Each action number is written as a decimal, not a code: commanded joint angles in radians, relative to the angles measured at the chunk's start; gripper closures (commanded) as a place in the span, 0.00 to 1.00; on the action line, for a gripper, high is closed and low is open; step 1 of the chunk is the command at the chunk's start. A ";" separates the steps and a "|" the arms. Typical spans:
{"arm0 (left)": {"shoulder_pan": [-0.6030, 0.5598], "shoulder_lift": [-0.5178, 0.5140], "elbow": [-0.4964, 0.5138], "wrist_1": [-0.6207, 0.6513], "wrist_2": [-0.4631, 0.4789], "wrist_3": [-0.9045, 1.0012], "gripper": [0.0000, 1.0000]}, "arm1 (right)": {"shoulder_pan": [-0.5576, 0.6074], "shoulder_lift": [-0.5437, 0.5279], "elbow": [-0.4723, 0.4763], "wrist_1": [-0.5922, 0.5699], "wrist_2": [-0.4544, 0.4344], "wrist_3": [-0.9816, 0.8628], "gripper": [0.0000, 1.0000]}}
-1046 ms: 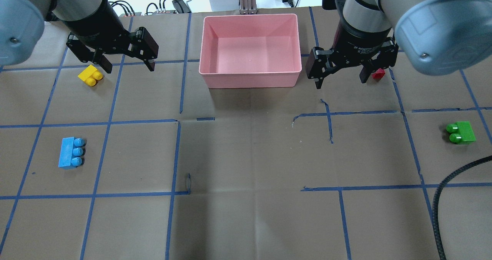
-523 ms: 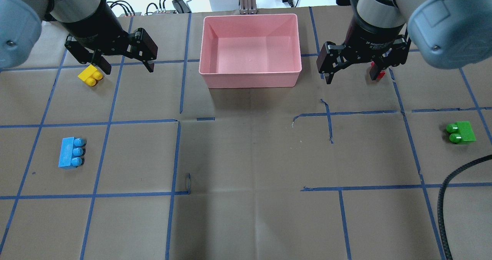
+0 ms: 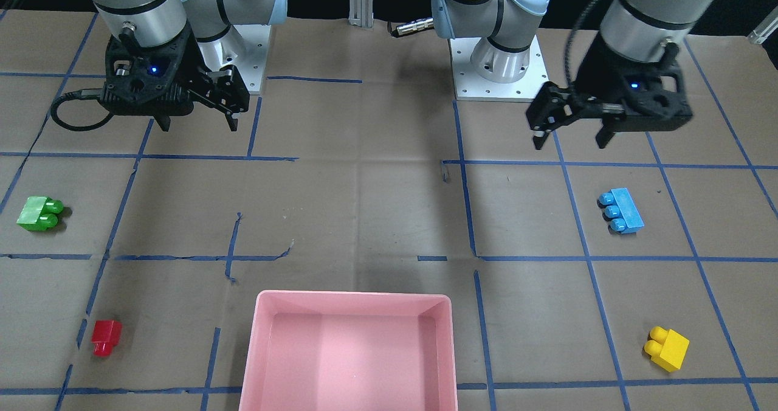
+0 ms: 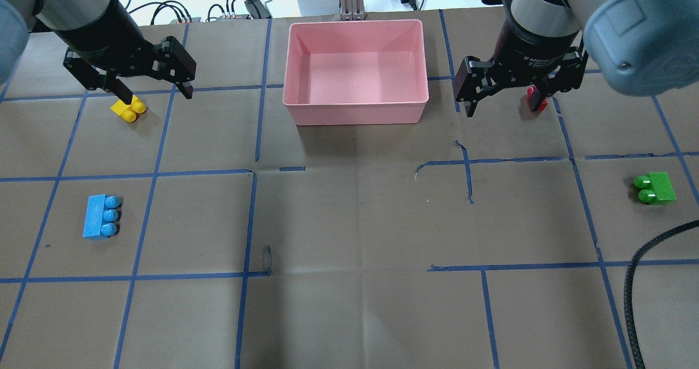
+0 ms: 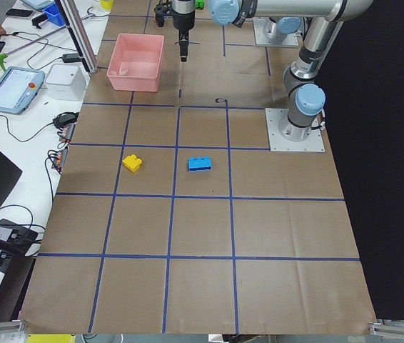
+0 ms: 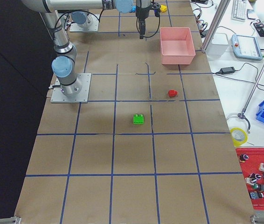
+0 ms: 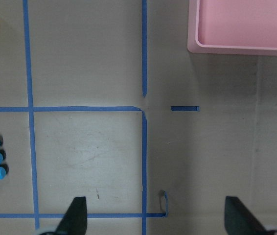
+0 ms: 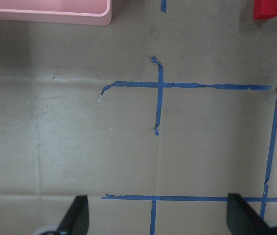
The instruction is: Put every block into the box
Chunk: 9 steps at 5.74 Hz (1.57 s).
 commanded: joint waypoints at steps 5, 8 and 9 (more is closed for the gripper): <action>0.459 -0.070 -0.118 0.141 0.003 0.422 0.01 | 0.000 0.007 0.002 -0.002 -0.024 -0.003 0.00; 0.472 -0.076 -0.347 0.401 0.003 0.427 0.01 | -0.006 0.011 0.004 -0.001 -0.026 -0.006 0.00; 0.490 -0.098 -0.401 0.462 0.000 0.424 0.02 | -0.033 0.005 0.004 -0.002 -0.027 -0.068 0.00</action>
